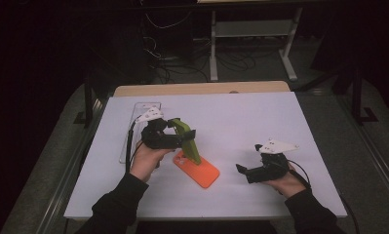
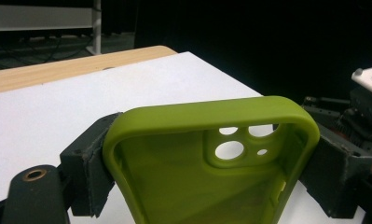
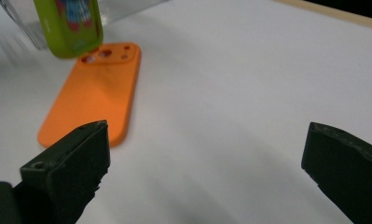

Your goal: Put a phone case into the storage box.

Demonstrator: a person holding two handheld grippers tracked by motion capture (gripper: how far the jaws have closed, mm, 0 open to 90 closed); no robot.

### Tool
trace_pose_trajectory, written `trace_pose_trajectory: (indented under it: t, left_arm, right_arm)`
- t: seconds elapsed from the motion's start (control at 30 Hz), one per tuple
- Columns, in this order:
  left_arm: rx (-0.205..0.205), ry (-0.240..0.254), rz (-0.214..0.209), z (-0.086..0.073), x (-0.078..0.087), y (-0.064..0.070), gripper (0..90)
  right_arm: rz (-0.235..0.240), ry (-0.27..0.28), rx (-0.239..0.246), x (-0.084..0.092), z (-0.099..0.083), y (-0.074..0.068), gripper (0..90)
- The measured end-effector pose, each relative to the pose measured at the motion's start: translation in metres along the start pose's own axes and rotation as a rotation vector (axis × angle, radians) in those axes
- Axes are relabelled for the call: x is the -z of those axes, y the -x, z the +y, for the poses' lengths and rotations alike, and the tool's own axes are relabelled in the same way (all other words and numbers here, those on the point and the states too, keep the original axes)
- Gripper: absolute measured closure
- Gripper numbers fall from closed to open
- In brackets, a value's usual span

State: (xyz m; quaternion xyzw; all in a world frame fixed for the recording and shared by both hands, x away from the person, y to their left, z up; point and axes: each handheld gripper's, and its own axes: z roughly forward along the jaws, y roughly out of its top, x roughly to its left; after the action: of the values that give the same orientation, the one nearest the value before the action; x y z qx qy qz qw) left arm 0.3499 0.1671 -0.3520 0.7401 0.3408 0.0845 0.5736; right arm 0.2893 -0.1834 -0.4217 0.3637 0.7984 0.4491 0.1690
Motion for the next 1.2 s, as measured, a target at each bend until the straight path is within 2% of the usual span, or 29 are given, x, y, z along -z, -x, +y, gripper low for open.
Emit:
trace_pose_trajectory:
  t: [0.07,0.23,0.4,0.67,0.87,1.2]
  left_arm:
    - [0.001,-0.004,0.002,0.001,0.001,0.000,14.9]
    - [-0.013,0.007,0.005,0.004,0.005,-0.002,14.9]
    - [-0.028,0.027,0.019,0.011,0.010,-0.002,14.9]
    - [-0.042,0.042,0.073,0.026,0.014,-0.017,15.0]
    - [-0.060,0.058,0.143,0.045,0.015,-0.038,14.9]
    - [-0.080,0.085,0.299,0.071,0.018,-0.076,14.9]
  right_arm:
    - [0.006,-0.014,0.003,0.000,-0.008,-0.001,0.0]
    - [-0.003,-0.024,0.006,0.003,-0.015,-0.004,0.0]
    - [-0.006,-0.036,0.005,0.005,-0.021,-0.001,0.0]
    - [-0.015,-0.037,0.003,0.006,-0.024,0.001,0.0]
    - [-0.016,-0.040,0.000,0.006,-0.024,0.001,0.0]
    - [-0.025,-0.034,-0.007,0.008,-0.024,0.001,0.0]
